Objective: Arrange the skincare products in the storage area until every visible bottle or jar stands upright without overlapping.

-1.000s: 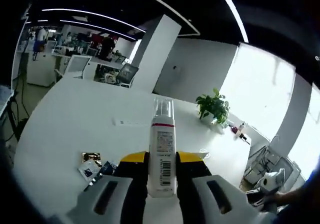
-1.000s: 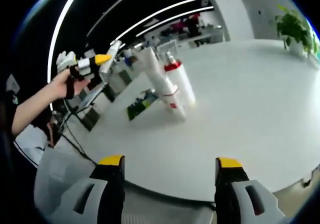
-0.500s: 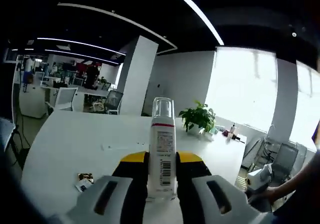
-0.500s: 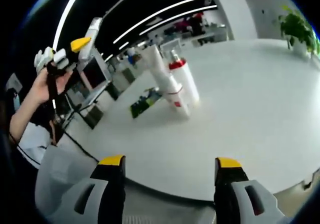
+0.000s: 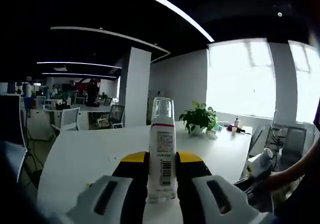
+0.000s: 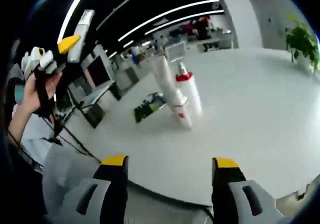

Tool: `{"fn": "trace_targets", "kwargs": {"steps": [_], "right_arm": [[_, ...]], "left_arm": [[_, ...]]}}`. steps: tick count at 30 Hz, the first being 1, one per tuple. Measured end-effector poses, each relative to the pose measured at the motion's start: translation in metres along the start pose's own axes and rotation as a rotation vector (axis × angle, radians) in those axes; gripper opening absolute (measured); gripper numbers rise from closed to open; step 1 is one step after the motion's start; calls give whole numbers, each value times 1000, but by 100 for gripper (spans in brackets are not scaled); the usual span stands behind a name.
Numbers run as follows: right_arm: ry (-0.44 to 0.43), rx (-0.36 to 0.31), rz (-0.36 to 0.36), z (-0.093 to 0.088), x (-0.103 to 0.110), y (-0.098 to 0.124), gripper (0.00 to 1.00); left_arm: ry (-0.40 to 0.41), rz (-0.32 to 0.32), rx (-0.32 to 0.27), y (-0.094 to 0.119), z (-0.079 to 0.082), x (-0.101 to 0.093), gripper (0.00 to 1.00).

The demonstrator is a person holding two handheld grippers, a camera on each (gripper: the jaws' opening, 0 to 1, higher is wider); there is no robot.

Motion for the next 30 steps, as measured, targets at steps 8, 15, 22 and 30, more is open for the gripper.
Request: {"fn": "trace_targets", "kwargs": {"steps": [8,15,22,30], "right_arm": [[-31,-158,235,61,47,18,76],[-28,-269,370,105,102,28,73],[-51,-396,442,142,124,31,72],[-39,-400,439,148,141,12,67]], "left_arm": [[-7,-10,24,14,-14,-9,19],[-1,-41,41,22,-23,-19,19],[-10,-90,38,30,-23,-28,19],[-4,-177,39,39,-25,-30,19]]}}
Point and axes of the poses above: the point that each gripper's makers call its tool centre point, and the gripper's own axes: y roughly backward along the fingers, x roughly to its left, z roughly out of its top, the point moved 5 cm from there along y, roughly backward along the fingers, and after that the axes turned 11 degrees about y, right-handed, at the moved point
